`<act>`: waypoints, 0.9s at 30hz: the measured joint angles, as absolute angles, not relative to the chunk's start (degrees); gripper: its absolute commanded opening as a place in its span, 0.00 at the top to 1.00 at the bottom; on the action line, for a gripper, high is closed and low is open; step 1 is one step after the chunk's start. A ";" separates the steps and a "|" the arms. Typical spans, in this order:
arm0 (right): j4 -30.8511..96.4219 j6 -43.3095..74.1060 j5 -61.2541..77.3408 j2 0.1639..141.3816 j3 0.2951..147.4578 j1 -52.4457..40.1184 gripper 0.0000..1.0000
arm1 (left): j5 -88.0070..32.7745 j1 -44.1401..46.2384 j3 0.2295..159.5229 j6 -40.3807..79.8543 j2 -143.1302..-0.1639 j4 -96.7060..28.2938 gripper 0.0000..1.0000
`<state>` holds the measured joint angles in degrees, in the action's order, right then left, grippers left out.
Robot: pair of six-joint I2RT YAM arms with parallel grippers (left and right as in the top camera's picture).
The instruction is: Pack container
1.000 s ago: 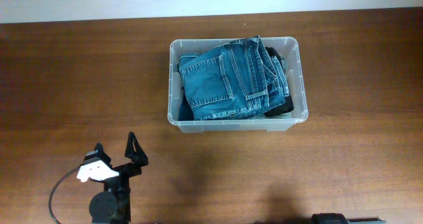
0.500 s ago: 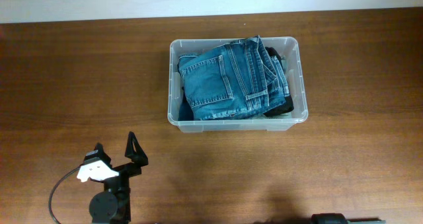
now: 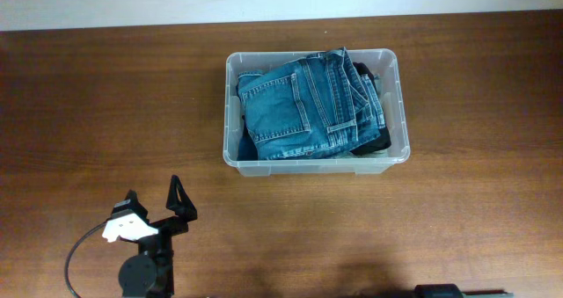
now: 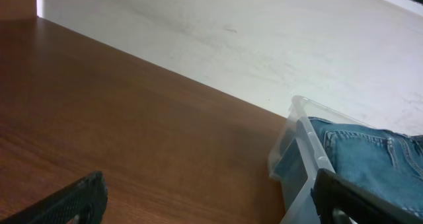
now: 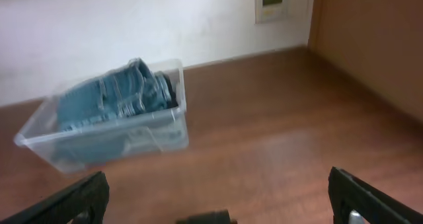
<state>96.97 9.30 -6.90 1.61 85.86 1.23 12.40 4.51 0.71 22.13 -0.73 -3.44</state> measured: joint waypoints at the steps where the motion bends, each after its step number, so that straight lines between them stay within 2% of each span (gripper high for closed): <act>1: 96.97 9.30 -6.90 0.97 84.49 1.23 0.02 | 12.40 4.51 0.71 22.11 -0.73 -3.46 0.01; 10: 95.79 9.28 -6.87 0.78 79.70 0.10 0.02 | 12.40 4.51 0.71 22.11 -0.73 -3.46 0.01; 22: 73.06 9.32 -6.87 0.78 79.18 -1.41 0.02 | 12.40 4.51 0.71 22.11 -0.73 -3.46 0.01; 27: 63.66 9.28 -6.85 0.73 74.24 -1.41 0.02 | 12.43 4.51 0.71 22.11 -0.73 -3.46 0.01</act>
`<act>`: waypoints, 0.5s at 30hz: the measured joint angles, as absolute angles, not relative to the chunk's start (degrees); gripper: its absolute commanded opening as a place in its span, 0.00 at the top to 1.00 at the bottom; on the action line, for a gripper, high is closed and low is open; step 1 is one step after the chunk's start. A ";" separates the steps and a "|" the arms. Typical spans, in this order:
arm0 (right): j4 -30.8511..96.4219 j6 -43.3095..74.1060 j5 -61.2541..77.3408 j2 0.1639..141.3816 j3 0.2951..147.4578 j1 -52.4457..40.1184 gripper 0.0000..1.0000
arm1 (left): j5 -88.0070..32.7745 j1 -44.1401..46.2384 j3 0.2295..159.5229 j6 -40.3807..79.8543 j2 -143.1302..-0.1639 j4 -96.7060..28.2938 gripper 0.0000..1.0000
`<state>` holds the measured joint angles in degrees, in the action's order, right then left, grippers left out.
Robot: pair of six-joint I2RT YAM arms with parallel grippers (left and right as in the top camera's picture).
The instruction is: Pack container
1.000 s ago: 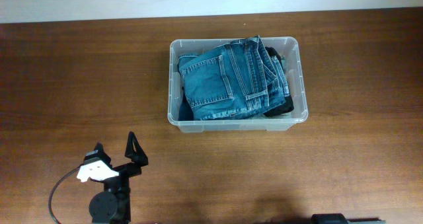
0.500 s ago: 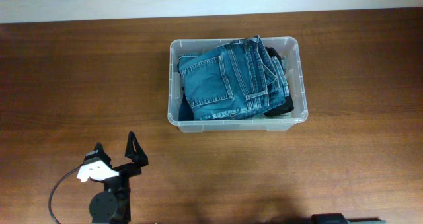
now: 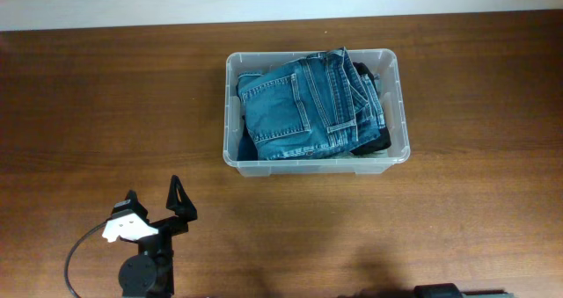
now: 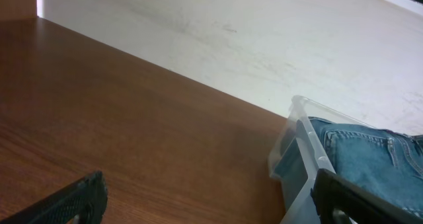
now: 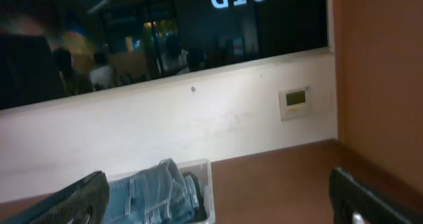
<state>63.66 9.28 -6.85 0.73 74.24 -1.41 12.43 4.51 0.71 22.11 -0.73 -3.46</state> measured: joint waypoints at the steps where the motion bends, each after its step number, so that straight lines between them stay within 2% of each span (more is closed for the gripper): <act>1: 61.63 9.28 -6.83 0.73 72.77 -1.45 0.02 | 12.40 4.51 0.71 22.11 -0.73 -3.49 0.01; 15: 16.01 9.28 -3.68 0.75 44.03 -1.50 0.02 | 12.40 4.51 0.71 22.11 -0.69 -3.46 0.01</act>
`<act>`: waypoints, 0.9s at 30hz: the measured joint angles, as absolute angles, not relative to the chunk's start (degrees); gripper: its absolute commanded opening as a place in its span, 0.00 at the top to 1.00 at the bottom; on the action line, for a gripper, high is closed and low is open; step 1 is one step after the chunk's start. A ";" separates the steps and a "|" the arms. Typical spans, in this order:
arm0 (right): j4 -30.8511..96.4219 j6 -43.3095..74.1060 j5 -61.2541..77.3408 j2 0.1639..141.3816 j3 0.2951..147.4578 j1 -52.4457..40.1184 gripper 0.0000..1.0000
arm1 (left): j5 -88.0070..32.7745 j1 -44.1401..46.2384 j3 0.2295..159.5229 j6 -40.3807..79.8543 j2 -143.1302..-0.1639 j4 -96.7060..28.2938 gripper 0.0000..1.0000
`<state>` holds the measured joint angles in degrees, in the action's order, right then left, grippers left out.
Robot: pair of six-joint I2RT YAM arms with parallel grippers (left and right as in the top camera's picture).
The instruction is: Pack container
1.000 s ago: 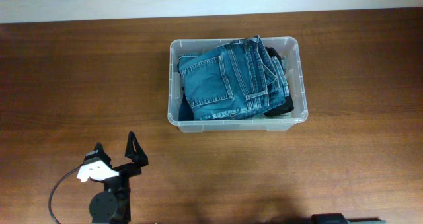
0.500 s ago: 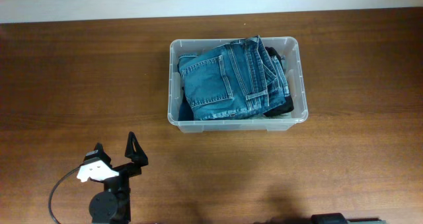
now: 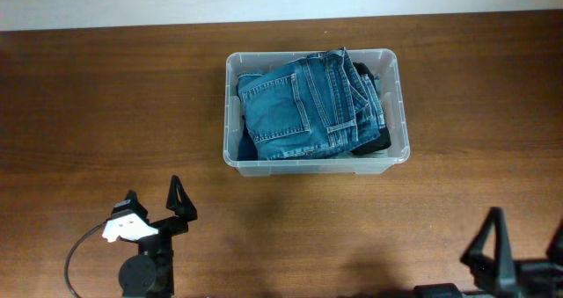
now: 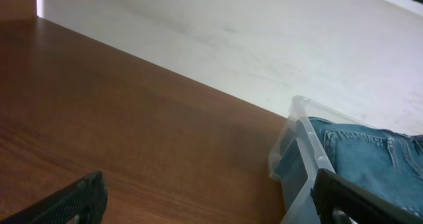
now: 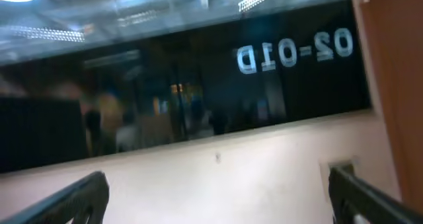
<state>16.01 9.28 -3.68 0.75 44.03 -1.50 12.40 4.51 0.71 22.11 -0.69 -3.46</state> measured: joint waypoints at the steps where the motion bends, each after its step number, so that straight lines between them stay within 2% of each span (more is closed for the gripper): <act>1: 13.52 9.32 -3.57 0.73 42.50 -1.50 0.02 | 12.43 4.51 0.71 22.11 -0.69 -3.46 0.01; 7: -1.65 9.28 -3.33 0.73 31.79 -1.50 0.02 | 12.40 4.51 0.71 22.11 -0.69 -3.46 0.01; 14: -12.23 9.28 -3.11 0.73 21.32 -1.50 0.02 | 12.40 4.51 0.71 22.11 -0.69 -3.46 0.01; 27: -17.54 9.30 -3.11 0.73 7.75 -1.50 0.02 | 12.40 4.51 0.71 22.11 -0.69 -3.46 0.01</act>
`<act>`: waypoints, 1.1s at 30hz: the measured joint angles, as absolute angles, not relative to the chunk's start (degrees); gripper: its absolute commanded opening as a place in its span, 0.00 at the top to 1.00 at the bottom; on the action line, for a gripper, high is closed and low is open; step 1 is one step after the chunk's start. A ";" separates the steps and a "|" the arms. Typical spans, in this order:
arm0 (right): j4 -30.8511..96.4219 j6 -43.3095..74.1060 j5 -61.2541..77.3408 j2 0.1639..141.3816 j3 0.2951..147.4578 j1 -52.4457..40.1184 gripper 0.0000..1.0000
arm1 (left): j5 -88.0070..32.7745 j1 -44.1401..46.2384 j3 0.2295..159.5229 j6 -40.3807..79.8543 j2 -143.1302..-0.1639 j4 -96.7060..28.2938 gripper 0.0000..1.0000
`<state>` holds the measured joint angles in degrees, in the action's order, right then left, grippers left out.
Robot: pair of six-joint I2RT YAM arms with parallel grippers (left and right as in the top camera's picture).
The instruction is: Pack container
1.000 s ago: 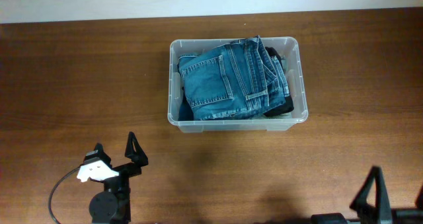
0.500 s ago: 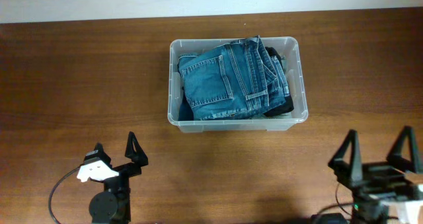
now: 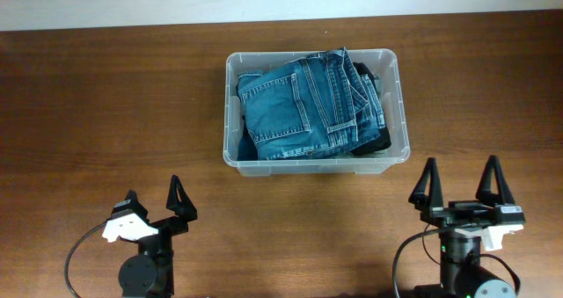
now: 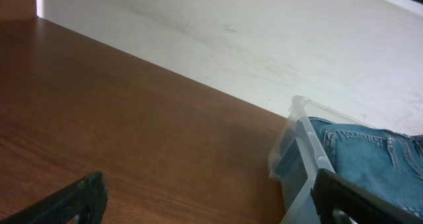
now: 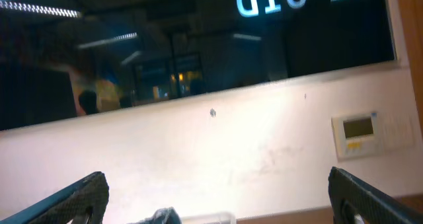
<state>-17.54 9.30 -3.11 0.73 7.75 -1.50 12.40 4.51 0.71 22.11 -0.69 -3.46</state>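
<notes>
A clear plastic container (image 3: 404, 122) stands at the middle back of the wooden table, with folded blue jeans (image 3: 303, 105) on top of dark clothing inside it. Its near corner and the jeans (image 4: 370, 161) show in the left wrist view. My left gripper (image 3: 151, 198) rests open near the front left, well away from the container. My right gripper (image 3: 459, 180) stands open near the front right, fingers pointing at the back wall. In the right wrist view only a tip of the jeans (image 5: 158, 217) shows.
The brown wooden table (image 3: 106, 105) stretches out on both sides of the container. A pale wall (image 4: 264, 39) runs behind it, with a dark window (image 5: 198, 45) and a small wall panel (image 5: 360, 128) above.
My right gripper has moved from the bottom right edge of the overhead view further onto the table, in front of the container's right end. The left gripper and container are unchanged.
At first the right arm was almost out of the overhead view, its camera looking at the container. Then its camera looked higher, at the wall and window. Its fingers then appeared at the bottom right, and now stand open near the front right. Nothing else moved.
</notes>
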 measured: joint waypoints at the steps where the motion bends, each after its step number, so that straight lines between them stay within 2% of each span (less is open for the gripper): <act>1: -17.54 9.30 -3.09 0.73 7.14 -1.50 0.02 | 12.40 4.51 0.71 22.11 -0.69 -3.46 0.00; 23: -16.82 7.66 -1.39 0.73 0.58 -1.50 0.02 | 12.40 4.51 0.71 22.11 -0.69 -3.46 0.01; 33: -4.56 4.21 0.16 0.73 0.58 -1.50 0.02 | 12.40 4.51 0.71 22.11 -0.69 -3.46 0.00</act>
